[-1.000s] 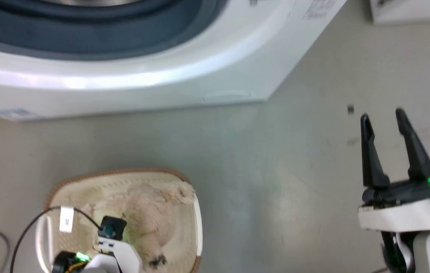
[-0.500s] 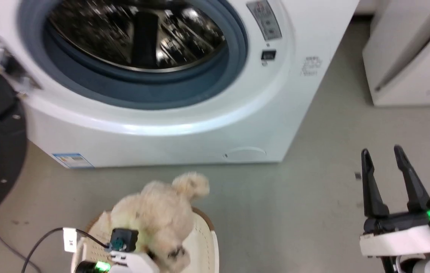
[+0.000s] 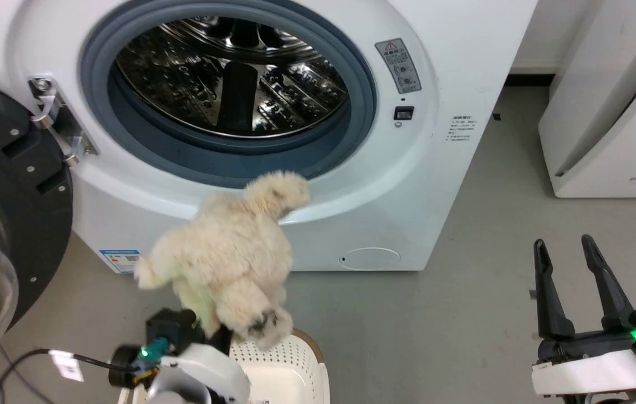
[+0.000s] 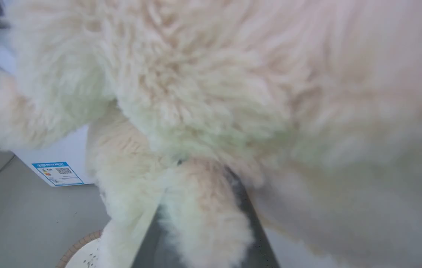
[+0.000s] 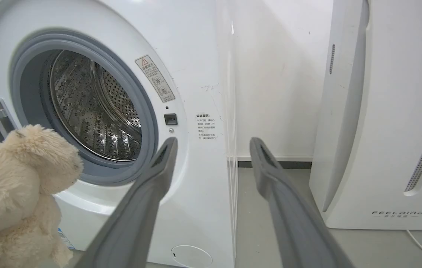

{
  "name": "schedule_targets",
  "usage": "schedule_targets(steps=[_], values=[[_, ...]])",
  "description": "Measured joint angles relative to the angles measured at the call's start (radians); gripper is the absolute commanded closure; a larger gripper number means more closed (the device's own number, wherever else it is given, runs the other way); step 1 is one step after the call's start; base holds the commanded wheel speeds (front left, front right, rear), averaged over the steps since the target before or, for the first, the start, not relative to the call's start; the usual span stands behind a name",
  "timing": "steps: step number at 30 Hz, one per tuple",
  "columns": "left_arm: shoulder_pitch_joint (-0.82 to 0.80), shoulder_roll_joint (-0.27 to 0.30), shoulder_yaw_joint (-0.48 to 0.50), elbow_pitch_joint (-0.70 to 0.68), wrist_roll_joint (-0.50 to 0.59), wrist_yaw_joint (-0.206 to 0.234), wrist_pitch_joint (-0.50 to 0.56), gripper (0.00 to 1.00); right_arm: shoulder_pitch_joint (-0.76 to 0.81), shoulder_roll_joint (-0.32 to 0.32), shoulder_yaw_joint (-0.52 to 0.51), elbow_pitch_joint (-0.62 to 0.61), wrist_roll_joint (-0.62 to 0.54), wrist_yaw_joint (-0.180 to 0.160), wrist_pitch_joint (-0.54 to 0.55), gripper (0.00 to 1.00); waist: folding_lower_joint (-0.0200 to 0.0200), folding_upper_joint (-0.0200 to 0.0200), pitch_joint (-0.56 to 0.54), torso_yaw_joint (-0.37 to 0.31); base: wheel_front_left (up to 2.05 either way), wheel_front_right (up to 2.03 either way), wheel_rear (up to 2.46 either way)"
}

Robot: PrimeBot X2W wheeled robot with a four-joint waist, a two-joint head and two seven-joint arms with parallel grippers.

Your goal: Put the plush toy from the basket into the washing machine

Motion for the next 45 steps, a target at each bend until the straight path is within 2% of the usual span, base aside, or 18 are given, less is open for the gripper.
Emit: schedule_targets(steps=[1,4,11,14,20,26,31,38,45], values=[[0.002,0.001,0.025,-0.069,0.011,0.004,0.000,1.00,0.001,0.000,0.000,-0.004,0.000,0.000,0.000,0.00,0.0000,0.0000,0.010,-0.007,0.00,0.00,0.00],[0.000,0.007,0.056,-0.161,0.029,0.006,-0.001,1.00,0.000,0.000,0.000,-0.015,0.000,0.000,0.000,0.00,0.0001,0.0000,0.034,-0.019,0.00,0.00,0.00],[-0.123,0.068,0.103,-0.259,0.066,0.014,0.004,1.00,-0.030,0.000,0.013,-0.044,0.001,0.000,0.000,0.00,0.0001,0.0000,0.132,-0.054,0.00,0.00,0.00],[-0.234,0.107,0.117,-0.272,0.073,0.013,0.055,1.00,-0.064,0.000,0.021,-0.062,0.007,0.000,0.000,0.00,0.0001,0.0000,0.193,-0.072,0.00,0.00,0.00],[-0.478,0.209,0.129,-0.261,0.091,-0.006,0.227,1.00,-0.143,0.000,0.030,-0.095,0.030,0.000,0.000,0.00,0.0002,0.0000,0.334,-0.120,0.00,0.00,0.00],[-0.745,0.328,0.091,-0.193,0.161,-0.040,0.388,1.00,-0.195,0.000,0.037,-0.114,0.072,0.000,0.000,0.00,0.0003,0.0000,0.480,-0.174,0.00,0.00,0.00],[-0.986,0.412,0.039,-0.093,0.250,-0.052,0.468,1.00,-0.218,0.000,0.054,-0.118,0.091,0.000,0.000,0.00,0.0004,0.0000,0.588,-0.217,0.00,0.00,0.00],[-1.181,0.436,-0.050,0.106,0.273,-0.066,0.574,1.00,-0.238,0.000,0.079,-0.116,0.124,0.000,0.000,0.00,0.0004,0.0000,0.687,-0.274,0.00,0.00,0.00],[-1.282,0.435,-0.119,0.212,0.227,-0.068,0.607,1.00,-0.250,0.000,0.082,-0.118,0.137,0.000,0.000,0.00,0.0003,0.0000,0.742,-0.304,0.00,0.00,0.00]])
